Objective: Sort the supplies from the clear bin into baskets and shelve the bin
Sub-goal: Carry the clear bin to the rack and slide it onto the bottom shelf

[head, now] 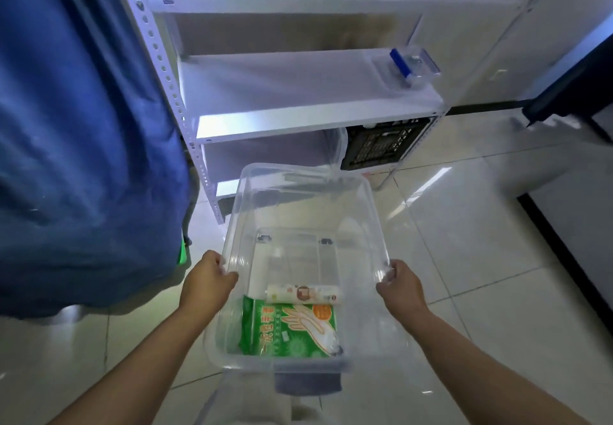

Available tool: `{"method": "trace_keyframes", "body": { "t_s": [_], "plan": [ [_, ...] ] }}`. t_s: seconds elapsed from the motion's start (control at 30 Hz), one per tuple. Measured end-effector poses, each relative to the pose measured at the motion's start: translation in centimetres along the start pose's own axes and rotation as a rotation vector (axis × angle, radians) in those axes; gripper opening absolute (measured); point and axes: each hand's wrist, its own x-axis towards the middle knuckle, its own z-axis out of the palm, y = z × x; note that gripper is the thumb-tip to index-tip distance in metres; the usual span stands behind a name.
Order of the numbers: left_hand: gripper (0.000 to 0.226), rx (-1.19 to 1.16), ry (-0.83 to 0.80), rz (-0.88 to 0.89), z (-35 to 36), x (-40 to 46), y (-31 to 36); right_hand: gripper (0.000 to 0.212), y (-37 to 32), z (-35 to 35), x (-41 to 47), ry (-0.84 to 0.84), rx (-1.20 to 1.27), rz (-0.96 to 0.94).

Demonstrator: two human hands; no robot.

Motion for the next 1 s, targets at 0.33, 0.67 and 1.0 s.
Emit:
{"method": "trace_keyframes", "body": {
  "t_s": [0.33, 0.67, 1.0],
  "plan": [
    [0.017, 0.014, 0.005, -0.086, 1.0, 13.8, 2.5, 0.048, -7.3, 4.3, 12.3, -0.005, -0.050, -0.027],
    [0.016, 0.020, 0.113, -0.171, 6.2, 23.7, 0.8, 0.048, -9.2, 11.0, 25.4, -0.062, -0.076, -0.102],
    [0.018, -0.148, 0.277, -0.196, 11.8, 31.1, -1.9, 0.050, -8.9, 18.8, 35.9, -0.017, -0.037, -0.249]
  ]
}}
